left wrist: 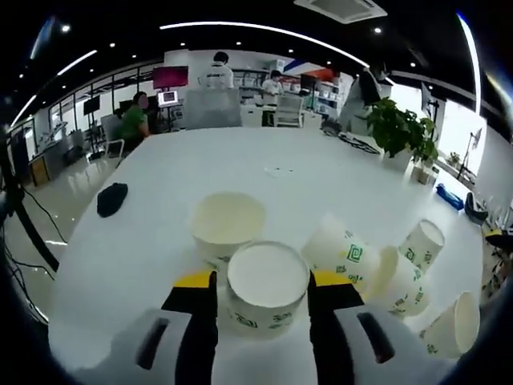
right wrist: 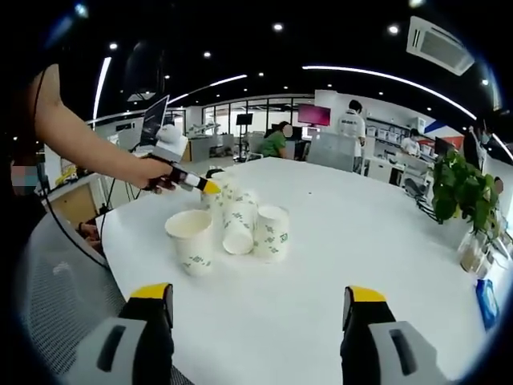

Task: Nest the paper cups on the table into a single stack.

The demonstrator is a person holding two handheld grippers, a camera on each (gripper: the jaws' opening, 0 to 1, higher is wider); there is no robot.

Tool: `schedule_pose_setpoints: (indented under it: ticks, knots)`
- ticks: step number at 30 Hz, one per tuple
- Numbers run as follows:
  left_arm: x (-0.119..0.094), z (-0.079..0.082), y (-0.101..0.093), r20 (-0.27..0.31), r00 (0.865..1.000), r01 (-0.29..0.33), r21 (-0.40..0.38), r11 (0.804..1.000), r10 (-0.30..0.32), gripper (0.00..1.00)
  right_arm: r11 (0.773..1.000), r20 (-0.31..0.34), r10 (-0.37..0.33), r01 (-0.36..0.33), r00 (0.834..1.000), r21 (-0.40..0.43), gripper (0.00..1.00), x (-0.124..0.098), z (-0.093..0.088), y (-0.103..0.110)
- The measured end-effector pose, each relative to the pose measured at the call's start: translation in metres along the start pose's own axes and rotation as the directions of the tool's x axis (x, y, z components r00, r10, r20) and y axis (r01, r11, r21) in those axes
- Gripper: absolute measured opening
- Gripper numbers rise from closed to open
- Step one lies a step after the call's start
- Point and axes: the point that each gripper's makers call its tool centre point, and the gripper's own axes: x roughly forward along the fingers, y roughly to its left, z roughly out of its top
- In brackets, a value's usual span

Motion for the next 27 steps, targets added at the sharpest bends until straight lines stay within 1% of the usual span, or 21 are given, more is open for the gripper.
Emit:
schedule_pose_setpoints:
  ticks: [1, 4, 6, 9, 14, 17, 19, 21, 23, 24, 27]
  knots:
    - [0.000, 0.000, -0.001, -0.001, 1.000, 0.001, 0.003, 1.000, -0.001, 0.39, 1.000, 0.000, 0.000, 0.000, 1.000, 0.001, 0.88, 0.000, 0.000, 0.000]
    - [0.002, 0.000, -0.002, -0.003, 1.000, 0.000, 0.013, 1.000, 0.000, 0.38, 1.000, 0.001, -0.002, 0.002, 1.000, 0.003, 0.88, 0.000, 0.000, 0.000]
    - [0.001, 0.000, -0.002, -0.002, 1.000, -0.002, -0.002, 1.000, 0.002, 0.38, 1.000, 0.003, -0.002, 0.002, 1.000, 0.005, 0.88, 0.000, 0.001, 0.000]
    - [-0.001, 0.001, -0.004, -0.001, 1.000, -0.005, 0.005, 1.000, 0.005, 0.37, 1.000, 0.004, -0.002, 0.002, 1.000, 0.005, 0.88, -0.001, 0.001, 0.000]
    - [-0.006, -0.003, -0.010, -0.015, 1.000, 0.021, 0.019, 1.000, -0.021, 0.36, 1.000, 0.014, -0.003, 0.003, 1.000, 0.007, 0.88, -0.001, 0.003, -0.001]
    - [-0.013, -0.006, -0.016, -0.019, 0.999, 0.031, 0.061, 0.998, -0.030, 0.36, 1.000, 0.021, -0.002, 0.002, 1.000, 0.005, 0.88, -0.002, 0.004, -0.001]
    - [-0.020, -0.006, -0.023, -0.017, 0.999, 0.039, 0.061, 0.997, -0.038, 0.36, 1.000, 0.025, 0.000, 0.000, 1.000, 0.003, 0.88, -0.002, 0.005, -0.001]
    - [-0.024, -0.005, -0.023, -0.013, 0.999, 0.043, 0.058, 0.997, -0.042, 0.36, 1.000, 0.028, 0.001, -0.001, 1.000, -0.001, 0.88, -0.002, 0.006, 0.000]
    - [-0.029, -0.002, -0.025, -0.006, 0.999, 0.048, 0.061, 0.997, -0.048, 0.36, 1.000, 0.033, 0.003, -0.003, 0.999, -0.004, 0.88, -0.002, 0.007, 0.000]
    - [-0.036, 0.002, -0.029, 0.003, 0.999, 0.050, 0.066, 0.997, -0.050, 0.36, 1.000, 0.035, 0.004, -0.004, 0.999, -0.005, 0.88, -0.002, 0.007, 0.001]
    - [-0.046, 0.008, -0.036, 0.022, 0.998, 0.057, 0.074, 0.996, -0.059, 0.36, 1.000, 0.040, 0.010, -0.009, 0.999, -0.001, 0.88, -0.003, 0.008, 0.002]
